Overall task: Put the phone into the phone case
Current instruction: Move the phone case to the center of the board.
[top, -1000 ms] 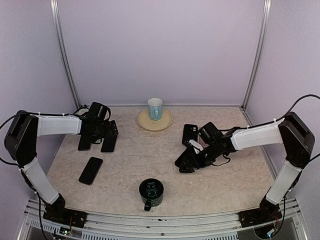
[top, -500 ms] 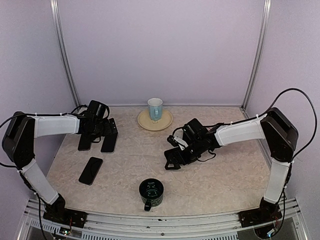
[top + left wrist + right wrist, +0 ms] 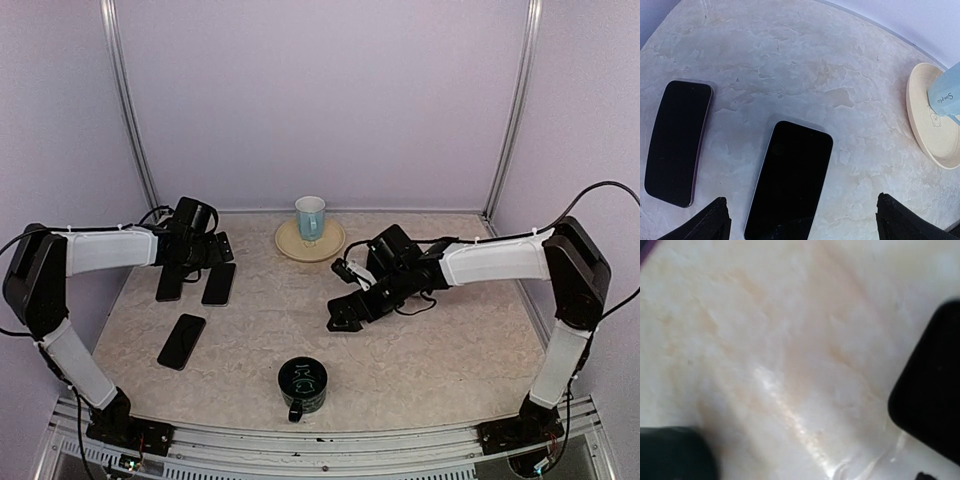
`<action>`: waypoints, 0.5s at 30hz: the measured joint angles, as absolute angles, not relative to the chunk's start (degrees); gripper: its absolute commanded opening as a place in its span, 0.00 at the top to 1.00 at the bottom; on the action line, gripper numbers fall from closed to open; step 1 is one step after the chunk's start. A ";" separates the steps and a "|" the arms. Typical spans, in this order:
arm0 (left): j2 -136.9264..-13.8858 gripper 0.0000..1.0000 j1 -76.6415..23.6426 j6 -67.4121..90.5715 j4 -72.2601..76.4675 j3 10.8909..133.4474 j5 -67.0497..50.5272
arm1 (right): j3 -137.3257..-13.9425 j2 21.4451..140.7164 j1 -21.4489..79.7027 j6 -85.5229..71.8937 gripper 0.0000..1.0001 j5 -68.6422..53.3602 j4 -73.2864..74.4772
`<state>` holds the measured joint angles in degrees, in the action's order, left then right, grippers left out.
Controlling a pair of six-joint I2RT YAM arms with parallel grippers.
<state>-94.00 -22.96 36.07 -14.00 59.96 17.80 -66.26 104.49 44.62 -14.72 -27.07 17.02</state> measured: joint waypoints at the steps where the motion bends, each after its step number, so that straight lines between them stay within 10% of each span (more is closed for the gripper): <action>1: -94.00 0.01 -22.96 36.01 -14.04 60.23 17.96 | -66.13 103.44 44.60 -14.57 0.00 -26.89 17.08; 15: -93.91 0.01 -22.90 35.92 -14.17 61.45 18.46 | -60.93 97.49 35.90 -16.27 0.00 -22.92 16.16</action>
